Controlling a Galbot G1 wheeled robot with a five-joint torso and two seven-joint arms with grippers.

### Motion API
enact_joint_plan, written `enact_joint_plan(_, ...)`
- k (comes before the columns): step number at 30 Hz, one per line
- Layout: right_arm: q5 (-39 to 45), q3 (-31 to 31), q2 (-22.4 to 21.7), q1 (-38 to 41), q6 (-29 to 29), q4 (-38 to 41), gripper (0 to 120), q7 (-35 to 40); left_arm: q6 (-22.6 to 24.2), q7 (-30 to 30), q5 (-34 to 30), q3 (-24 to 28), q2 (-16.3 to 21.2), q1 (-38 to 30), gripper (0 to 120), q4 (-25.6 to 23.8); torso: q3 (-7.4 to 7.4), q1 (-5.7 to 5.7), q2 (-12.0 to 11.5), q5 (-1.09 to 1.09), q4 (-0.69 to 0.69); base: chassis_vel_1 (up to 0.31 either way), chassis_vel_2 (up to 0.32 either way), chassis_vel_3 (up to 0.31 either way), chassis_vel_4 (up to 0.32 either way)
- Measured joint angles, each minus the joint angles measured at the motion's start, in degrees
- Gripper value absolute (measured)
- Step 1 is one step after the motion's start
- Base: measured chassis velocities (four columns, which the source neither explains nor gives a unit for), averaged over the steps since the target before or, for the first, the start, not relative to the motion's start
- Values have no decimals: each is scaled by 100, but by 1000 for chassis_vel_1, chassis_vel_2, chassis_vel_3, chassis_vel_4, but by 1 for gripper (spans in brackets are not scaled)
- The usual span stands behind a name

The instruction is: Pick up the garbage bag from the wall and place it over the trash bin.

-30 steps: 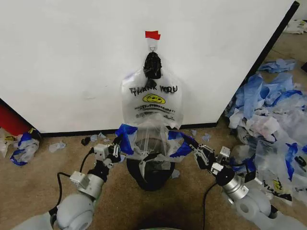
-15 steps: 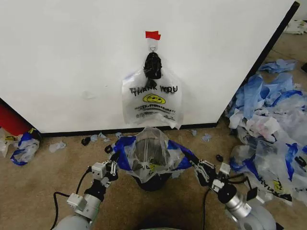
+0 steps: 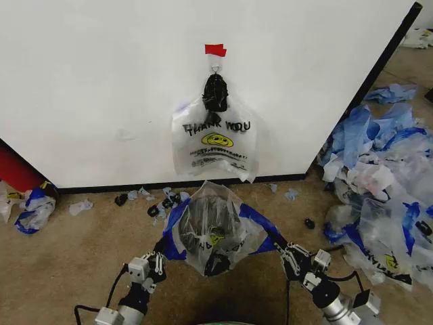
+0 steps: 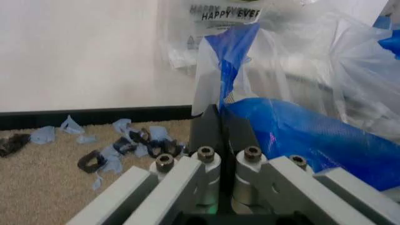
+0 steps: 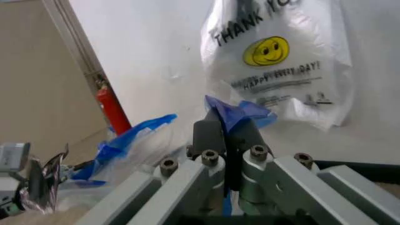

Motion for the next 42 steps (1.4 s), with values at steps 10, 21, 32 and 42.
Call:
enact_joint_plan(10, -30, 112, 331, -252, 110, -236, 0, 59, -92, 67, 251, 19, -272, 218, 0, 124, 0, 0, 0, 0, -1, 0, 0, 0, 0)
enact_joint_plan(21, -46, 67, 528, -202, 115, -557, 0, 47, -206, 213, 397, 83, -441, 328, 0, 321, 1, 0, 0, 0, -1, 0, 0, 0, 0)
enact_joint_plan(32, -59, -93, 700, 196, 91, -1054, 0, 38, -292, 259, 398, 240, -580, 33, 0, 741, 1, 0, 0, 0, 0, 0, 0, 0, 0)
enact_joint_plan(42, -41, -286, 842, 727, 17, -1561, 0, 32, -323, 235, 384, 530, -757, -415, 0, 1204, 1, 0, 0, 0, 0, 0, 0, 0, 0)
